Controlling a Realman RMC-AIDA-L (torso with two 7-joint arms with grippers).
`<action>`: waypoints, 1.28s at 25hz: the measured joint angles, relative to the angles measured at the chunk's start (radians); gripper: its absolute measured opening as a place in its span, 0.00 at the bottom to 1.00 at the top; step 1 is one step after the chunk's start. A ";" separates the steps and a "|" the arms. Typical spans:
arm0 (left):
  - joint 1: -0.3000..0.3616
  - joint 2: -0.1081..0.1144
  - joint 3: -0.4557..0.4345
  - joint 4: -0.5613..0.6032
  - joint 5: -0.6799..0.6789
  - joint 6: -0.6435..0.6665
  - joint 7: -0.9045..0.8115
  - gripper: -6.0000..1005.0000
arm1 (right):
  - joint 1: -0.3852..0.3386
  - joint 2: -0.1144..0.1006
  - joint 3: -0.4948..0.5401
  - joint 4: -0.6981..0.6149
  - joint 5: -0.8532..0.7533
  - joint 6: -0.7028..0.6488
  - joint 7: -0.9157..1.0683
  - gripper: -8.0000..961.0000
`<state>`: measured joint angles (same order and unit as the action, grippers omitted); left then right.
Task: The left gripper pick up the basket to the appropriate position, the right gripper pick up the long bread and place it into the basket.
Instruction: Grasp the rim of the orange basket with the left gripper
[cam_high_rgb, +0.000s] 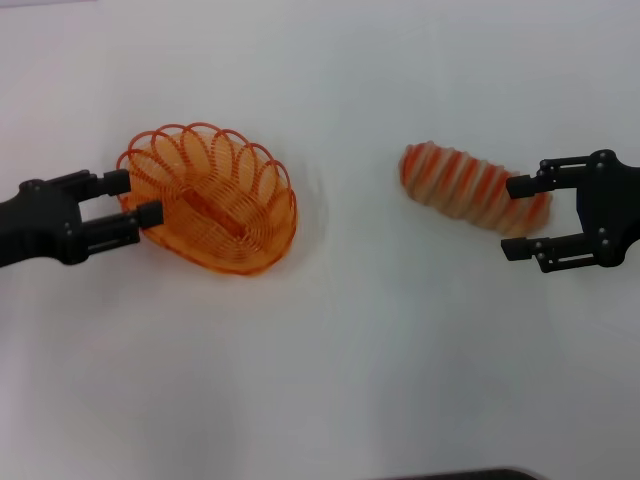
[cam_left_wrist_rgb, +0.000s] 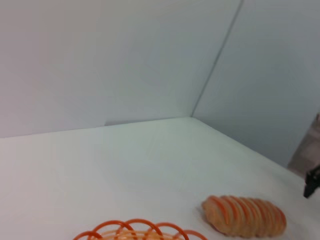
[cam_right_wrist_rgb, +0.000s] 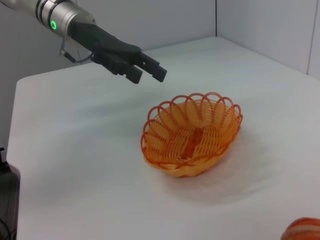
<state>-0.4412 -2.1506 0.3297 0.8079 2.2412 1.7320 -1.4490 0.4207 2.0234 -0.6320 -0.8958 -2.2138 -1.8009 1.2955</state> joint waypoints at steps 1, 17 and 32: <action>-0.008 -0.001 -0.002 0.000 0.000 -0.008 -0.024 0.67 | 0.001 0.000 0.002 0.000 0.000 0.000 0.000 0.81; -0.118 0.013 0.106 0.099 0.014 -0.231 -0.442 0.65 | 0.009 -0.002 0.009 -0.001 0.002 0.000 0.001 0.81; -0.251 0.037 0.419 0.210 0.339 -0.308 -0.807 0.63 | 0.012 -0.005 0.009 -0.002 0.002 -0.003 0.001 0.81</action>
<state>-0.6922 -2.1138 0.7490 1.0179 2.5800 1.4241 -2.2561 0.4329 2.0187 -0.6228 -0.8974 -2.2118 -1.8039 1.2963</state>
